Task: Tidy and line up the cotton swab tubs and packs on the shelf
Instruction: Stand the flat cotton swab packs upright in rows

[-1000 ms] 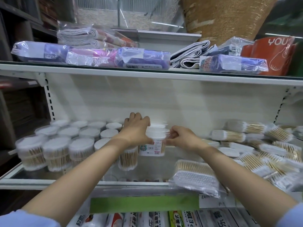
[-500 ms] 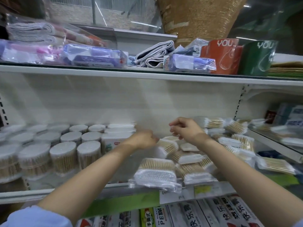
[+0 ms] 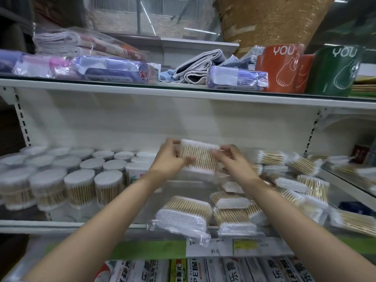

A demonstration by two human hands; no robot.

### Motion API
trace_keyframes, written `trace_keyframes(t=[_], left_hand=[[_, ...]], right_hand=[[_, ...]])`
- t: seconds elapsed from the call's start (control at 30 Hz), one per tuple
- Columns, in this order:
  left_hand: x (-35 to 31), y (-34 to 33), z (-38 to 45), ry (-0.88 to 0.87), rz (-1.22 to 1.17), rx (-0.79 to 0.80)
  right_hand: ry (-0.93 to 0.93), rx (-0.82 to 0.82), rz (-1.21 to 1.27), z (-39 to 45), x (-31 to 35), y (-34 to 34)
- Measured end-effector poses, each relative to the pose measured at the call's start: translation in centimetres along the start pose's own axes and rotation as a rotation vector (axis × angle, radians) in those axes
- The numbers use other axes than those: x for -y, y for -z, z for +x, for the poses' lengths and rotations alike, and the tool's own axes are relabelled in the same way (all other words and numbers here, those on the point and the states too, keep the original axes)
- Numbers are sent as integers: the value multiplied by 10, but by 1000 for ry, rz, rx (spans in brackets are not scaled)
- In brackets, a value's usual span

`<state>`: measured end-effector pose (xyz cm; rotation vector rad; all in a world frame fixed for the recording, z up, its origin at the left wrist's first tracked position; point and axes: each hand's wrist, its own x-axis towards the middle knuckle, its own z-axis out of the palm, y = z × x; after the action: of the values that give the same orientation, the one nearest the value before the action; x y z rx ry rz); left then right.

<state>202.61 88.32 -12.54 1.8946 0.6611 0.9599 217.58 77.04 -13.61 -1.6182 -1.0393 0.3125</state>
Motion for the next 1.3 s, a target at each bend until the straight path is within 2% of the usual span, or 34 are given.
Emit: trace_keyframes(t=[0.17,0.4,0.73,0.9,0.97,1.1,1.17,1.3], left_hand=[[3,2,-22,-15,-234,-103],[20,5,-44,44,-534,-48],[32,0,-44,-46,-493,-8],[39,-1,-49,4,-505,81],[39,-1,-49,28,-543,89],[40,-3,-48,37,-662,131],[42,-4,-48,17,-549,142],[41,-6,-53,21,-400,191]], right_hand=[[-85,259,228,-8,1,-15],[-112,204,495,-17,-1,-31],[-81,238,572,-27,-12,-27],[1,225,753,-28,-16,-21],[23,223,730,-30,-16,-21],[-9,240,417,-33,-14,-26],[3,278,364,-35,-13,-28],[21,276,414,-36,-12,-28]])
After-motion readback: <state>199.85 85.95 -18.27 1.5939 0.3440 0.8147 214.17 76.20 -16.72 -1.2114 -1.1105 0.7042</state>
